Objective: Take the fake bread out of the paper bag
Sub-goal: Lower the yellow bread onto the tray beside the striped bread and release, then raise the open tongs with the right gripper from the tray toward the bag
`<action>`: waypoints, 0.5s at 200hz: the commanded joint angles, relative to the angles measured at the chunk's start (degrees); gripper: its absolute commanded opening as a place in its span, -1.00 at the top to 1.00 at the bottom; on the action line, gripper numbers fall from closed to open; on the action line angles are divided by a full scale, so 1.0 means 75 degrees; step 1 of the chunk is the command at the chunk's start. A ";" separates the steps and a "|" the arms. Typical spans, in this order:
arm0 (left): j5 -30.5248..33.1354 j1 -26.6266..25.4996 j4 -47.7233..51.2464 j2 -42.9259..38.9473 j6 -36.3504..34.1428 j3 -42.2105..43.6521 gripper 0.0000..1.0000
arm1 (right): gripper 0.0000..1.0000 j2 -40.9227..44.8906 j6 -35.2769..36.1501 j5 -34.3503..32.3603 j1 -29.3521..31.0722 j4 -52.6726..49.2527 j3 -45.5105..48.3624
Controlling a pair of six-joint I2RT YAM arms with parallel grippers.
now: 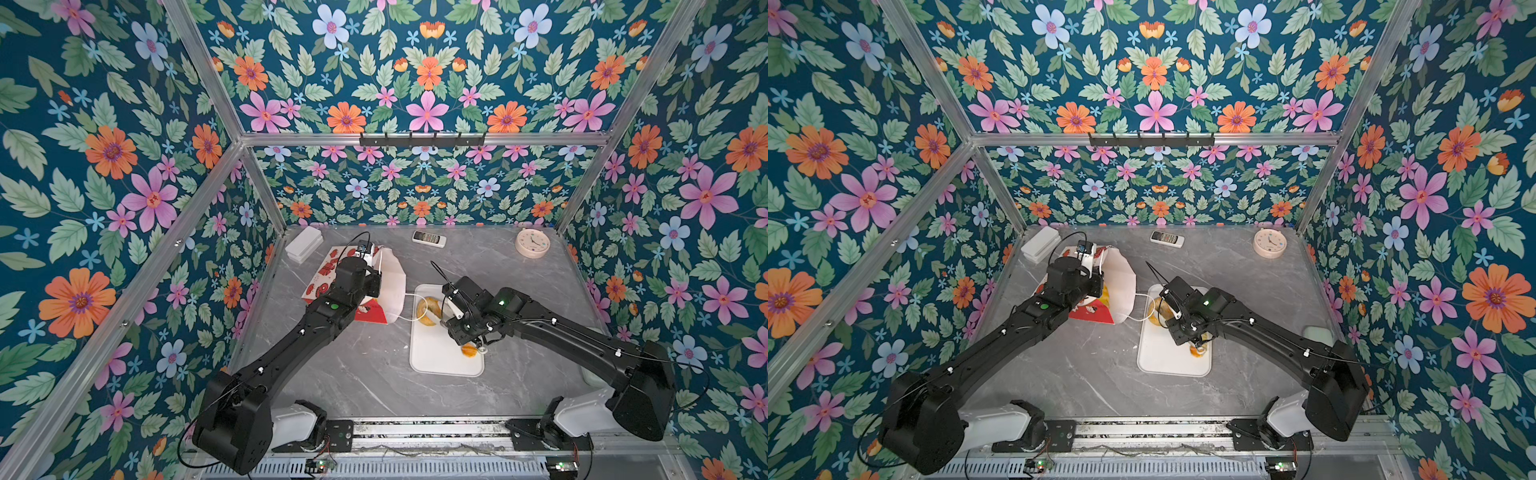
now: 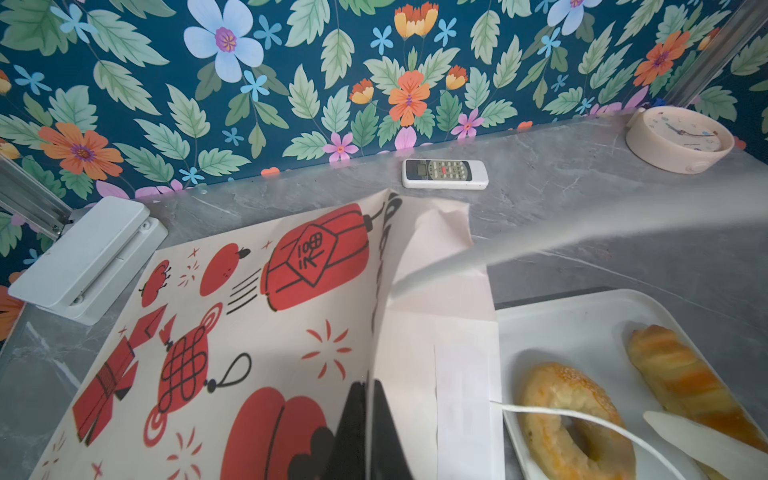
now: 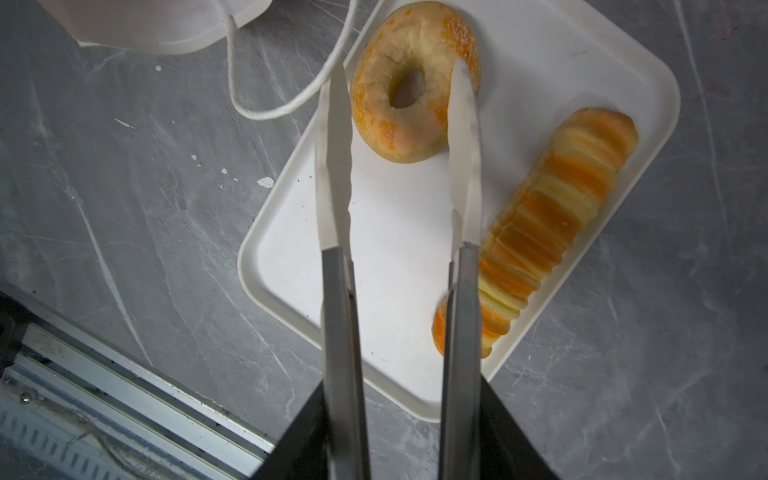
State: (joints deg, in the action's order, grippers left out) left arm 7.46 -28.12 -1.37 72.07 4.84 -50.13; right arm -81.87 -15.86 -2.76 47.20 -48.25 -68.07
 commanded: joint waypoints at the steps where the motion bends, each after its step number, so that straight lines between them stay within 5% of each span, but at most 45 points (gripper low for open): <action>1: 0.0244 0.0044 -0.0368 -0.0082 0.0161 0.0013 1.00 | 0.05 -0.0020 0.0096 0.0437 0.0000 0.0560 -0.0006; 100: 0.0887 0.0128 -0.0568 -0.0305 0.0222 0.0203 1.00 | 0.09 -0.0874 -0.0376 0.0718 -0.0173 0.1259 0.0551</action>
State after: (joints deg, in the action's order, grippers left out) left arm 12.75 -27.35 -2.61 70.08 6.04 -48.47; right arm -88.25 -17.06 4.29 46.68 -40.29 -64.27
